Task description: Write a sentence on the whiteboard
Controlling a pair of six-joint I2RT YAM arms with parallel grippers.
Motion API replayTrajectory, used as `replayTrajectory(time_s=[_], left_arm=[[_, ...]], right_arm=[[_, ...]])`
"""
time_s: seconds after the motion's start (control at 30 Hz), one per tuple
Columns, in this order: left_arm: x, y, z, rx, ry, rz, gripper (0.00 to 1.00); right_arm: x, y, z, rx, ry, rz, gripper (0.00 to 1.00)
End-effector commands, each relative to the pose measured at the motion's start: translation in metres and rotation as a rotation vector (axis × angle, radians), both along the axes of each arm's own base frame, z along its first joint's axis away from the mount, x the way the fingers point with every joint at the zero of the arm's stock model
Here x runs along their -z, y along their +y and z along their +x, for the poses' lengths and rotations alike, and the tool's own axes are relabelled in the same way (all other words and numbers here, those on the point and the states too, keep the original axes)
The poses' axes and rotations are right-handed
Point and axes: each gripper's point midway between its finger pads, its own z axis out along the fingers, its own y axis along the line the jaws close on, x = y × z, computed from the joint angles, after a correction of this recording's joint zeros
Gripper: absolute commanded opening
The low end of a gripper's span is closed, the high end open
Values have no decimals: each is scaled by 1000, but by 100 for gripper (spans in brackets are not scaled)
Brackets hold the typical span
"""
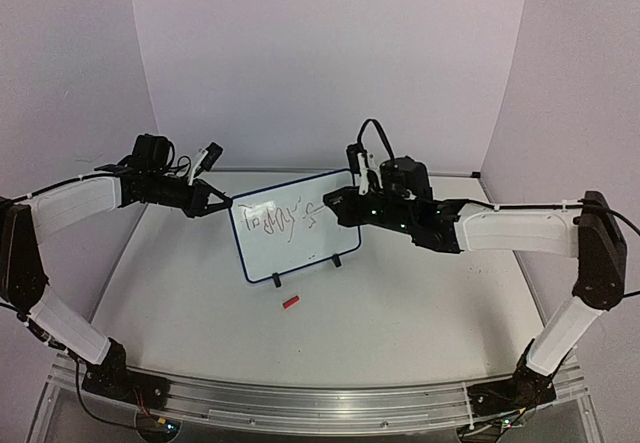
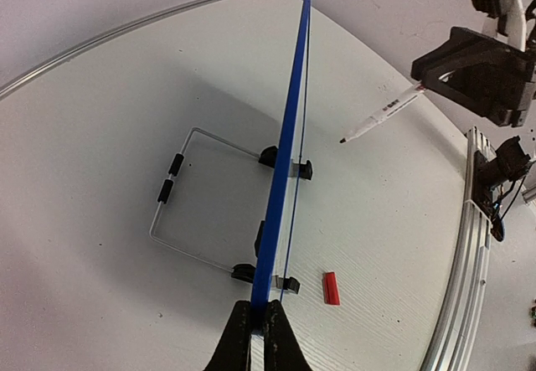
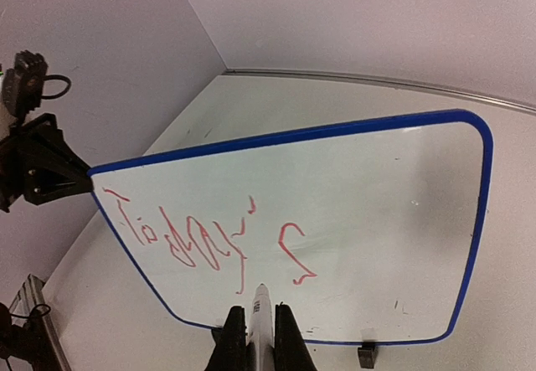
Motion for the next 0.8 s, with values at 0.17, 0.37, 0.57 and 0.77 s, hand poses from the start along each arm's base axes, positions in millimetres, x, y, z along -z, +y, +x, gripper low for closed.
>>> replayTrajectory(time_s=[0.17, 0.37, 0.57, 0.77], left_arm=[[-16, -1, -2, 8, -39, -4, 0], [-17, -2, -2, 10, -42, -4, 0], [-17, -2, -3, 10, -43, -5, 0], [-16, -2, -2, 11, -39, -4, 0]], right_arm=[[2, 67, -46, -161, -36, 20, 0], [30, 99, -54, -192, -31, -28, 0], [47, 111, -53, -195, -28, -52, 0], [45, 119, -47, -186, -47, -34, 0]])
